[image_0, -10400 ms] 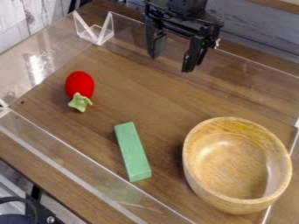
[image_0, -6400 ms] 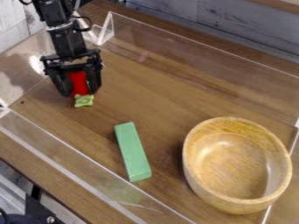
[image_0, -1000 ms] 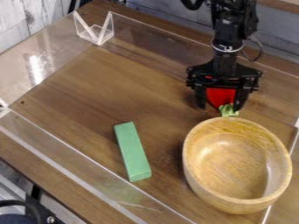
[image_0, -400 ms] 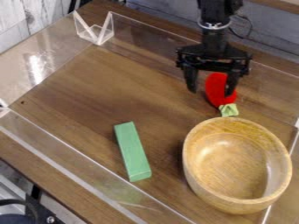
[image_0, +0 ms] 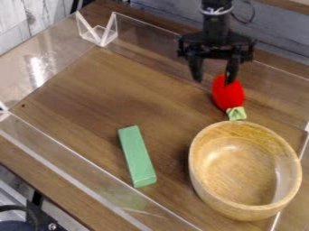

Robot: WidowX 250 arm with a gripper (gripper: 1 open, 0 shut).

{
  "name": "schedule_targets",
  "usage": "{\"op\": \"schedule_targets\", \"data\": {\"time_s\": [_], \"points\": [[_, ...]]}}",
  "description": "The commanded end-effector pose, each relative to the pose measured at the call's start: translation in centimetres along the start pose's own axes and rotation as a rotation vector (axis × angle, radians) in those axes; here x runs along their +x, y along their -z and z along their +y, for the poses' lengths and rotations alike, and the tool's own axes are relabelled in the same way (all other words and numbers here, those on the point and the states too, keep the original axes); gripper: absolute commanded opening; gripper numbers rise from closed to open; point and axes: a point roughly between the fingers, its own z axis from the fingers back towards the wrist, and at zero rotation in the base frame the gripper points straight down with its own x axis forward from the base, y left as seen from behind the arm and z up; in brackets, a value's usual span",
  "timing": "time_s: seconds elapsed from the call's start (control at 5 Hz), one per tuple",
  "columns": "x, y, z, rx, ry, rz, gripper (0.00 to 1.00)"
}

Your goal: Move the red object to the right side of the table

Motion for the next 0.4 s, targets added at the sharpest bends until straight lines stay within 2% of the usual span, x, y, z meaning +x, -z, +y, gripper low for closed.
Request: {"op": "schedule_targets", "data": {"time_s": [0.0, 0.2], "points": [[1.36, -3.55, -1.47, -0.039, 0.066, -0.076, 1.0], [1.71, -4.16, -1.98, -0.046, 0.12, -0.066, 1.0]]}}
